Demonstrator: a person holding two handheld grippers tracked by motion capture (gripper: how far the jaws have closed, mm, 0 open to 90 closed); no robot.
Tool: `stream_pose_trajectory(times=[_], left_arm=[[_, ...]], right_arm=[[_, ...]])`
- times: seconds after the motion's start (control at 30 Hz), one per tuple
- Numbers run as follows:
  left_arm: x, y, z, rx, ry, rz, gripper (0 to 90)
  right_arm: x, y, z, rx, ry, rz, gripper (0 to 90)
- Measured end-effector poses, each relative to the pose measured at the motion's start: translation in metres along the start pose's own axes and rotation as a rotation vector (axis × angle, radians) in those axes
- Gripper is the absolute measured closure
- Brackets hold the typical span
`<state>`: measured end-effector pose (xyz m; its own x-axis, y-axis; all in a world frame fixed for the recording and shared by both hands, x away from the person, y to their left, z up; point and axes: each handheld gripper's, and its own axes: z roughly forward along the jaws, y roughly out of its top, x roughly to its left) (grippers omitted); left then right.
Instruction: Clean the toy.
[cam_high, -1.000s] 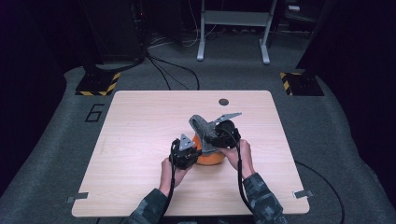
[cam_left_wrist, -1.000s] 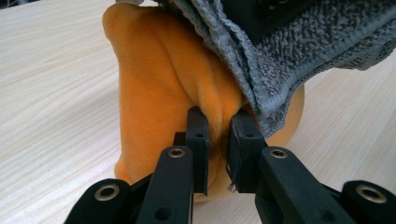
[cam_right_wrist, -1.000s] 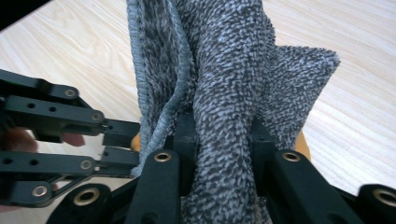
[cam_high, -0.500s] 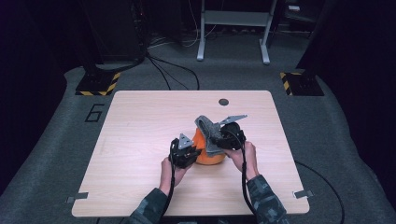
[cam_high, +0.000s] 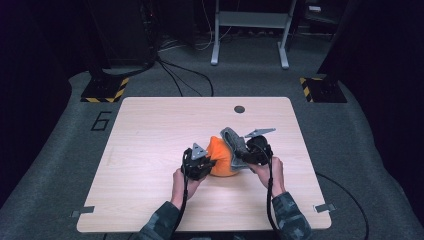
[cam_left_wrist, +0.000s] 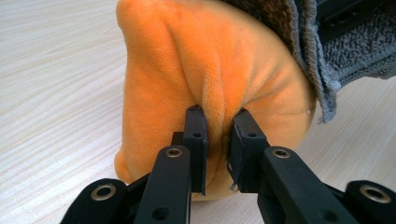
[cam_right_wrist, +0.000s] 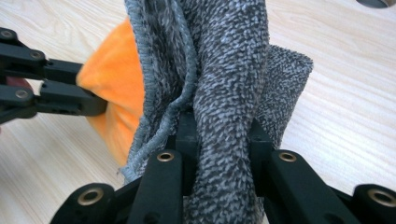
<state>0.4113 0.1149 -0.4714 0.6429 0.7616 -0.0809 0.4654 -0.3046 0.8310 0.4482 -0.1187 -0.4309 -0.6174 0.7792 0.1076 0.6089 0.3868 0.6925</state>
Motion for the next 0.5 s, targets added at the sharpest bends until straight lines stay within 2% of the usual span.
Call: stream_pose_trajectory(times=[0.2,0.23,0.27,0.37,0.5], left_arm=[[0.0,0.001,0.0,0.006,0.001,0.006,78.5],[0.0,0.001,0.0,0.007,0.0,0.004,78.5],[0.001,0.0,0.0,0.008,0.0,0.005,78.5],[0.002,0.0,0.0,0.009,-0.001,-0.001,78.5],[0.002,-0.001,0.0,0.005,0.003,-0.005,78.5]], right_arm=[[-0.007,-0.008,0.0,0.004,-0.001,0.019,74.0],[-0.007,-0.009,0.0,0.017,-0.002,0.034,74.0],[-0.008,-0.01,0.0,0.011,-0.007,0.02,74.0],[-0.01,-0.013,0.001,0.024,-0.013,0.038,74.0],[-0.014,-0.017,0.002,0.03,-0.005,0.052,74.0]])
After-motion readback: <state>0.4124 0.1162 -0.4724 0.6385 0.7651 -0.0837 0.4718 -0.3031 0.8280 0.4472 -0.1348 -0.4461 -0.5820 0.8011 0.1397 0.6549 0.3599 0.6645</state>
